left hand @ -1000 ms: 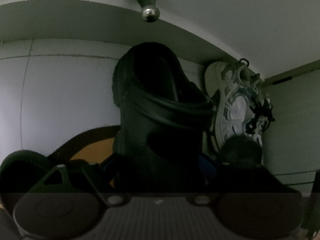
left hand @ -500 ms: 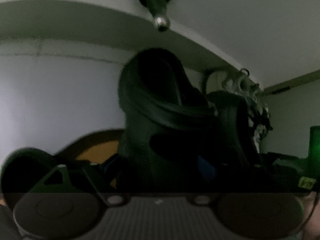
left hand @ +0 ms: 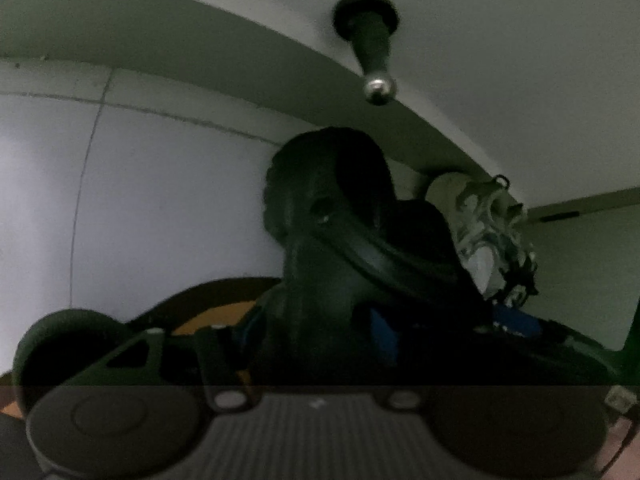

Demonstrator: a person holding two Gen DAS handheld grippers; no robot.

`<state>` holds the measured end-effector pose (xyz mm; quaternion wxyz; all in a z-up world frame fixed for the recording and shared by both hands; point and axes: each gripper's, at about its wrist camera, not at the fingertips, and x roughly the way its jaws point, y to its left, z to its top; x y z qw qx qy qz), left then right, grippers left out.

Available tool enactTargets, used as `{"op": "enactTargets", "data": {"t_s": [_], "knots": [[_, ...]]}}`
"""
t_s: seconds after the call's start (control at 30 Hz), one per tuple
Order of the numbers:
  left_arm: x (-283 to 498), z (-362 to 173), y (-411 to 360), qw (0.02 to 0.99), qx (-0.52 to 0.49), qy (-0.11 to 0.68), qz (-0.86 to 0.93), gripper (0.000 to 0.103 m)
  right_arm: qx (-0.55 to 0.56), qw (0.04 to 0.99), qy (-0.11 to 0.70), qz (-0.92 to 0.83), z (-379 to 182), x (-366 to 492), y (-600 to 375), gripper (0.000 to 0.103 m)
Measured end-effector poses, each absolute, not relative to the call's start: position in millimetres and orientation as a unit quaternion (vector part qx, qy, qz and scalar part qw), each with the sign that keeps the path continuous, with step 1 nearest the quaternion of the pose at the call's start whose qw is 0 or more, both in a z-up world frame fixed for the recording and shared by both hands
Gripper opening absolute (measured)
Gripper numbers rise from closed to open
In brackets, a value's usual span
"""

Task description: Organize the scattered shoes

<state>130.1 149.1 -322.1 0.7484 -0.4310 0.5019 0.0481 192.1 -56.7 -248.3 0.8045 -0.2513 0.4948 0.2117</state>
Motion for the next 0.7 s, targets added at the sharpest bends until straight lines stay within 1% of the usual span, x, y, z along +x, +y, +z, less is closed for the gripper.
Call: {"op": "enactTargets", "data": {"t_s": [0.1,0.17,0.2,0.33,0.43,0.67,0.7], "knots": [[127.2,-321.0,149.2,0.748,-0.432,0.502,0.041,0.071,-0.235,0.811,0.496,0.205,-245.0,163.5,-68.6,0.103],[124.8,-316.3,143.6,0.756,-0.421,0.501,0.034,0.086,-0.231,0.808,0.503,0.201,-251.0,158.3,-82.3,0.103],[124.5,-314.4,141.0,0.757,-0.418,0.502,0.032,0.089,-0.234,0.805,0.507,0.2,-255.7,155.1,-93.5,0.103],[125.9,-308.0,130.4,0.758,-0.403,0.512,0.019,0.09,-0.221,0.8,0.523,0.192,-260.5,133.5,-120.0,0.103],[127.5,-307.4,119.7,0.761,-0.382,0.524,0.01,0.09,-0.222,0.799,0.528,0.184,-278.3,145.2,-129.5,0.103],[123.2,-311.9,97.4,0.762,-0.351,0.545,-0.003,0.09,-0.222,0.795,0.532,0.189,-298.0,141.4,-139.7,0.103],[123.0,-313.1,95.6,0.761,-0.348,0.548,-0.004,0.09,-0.222,0.795,0.531,0.191,-302.9,140.5,-140.9,0.102]]}}
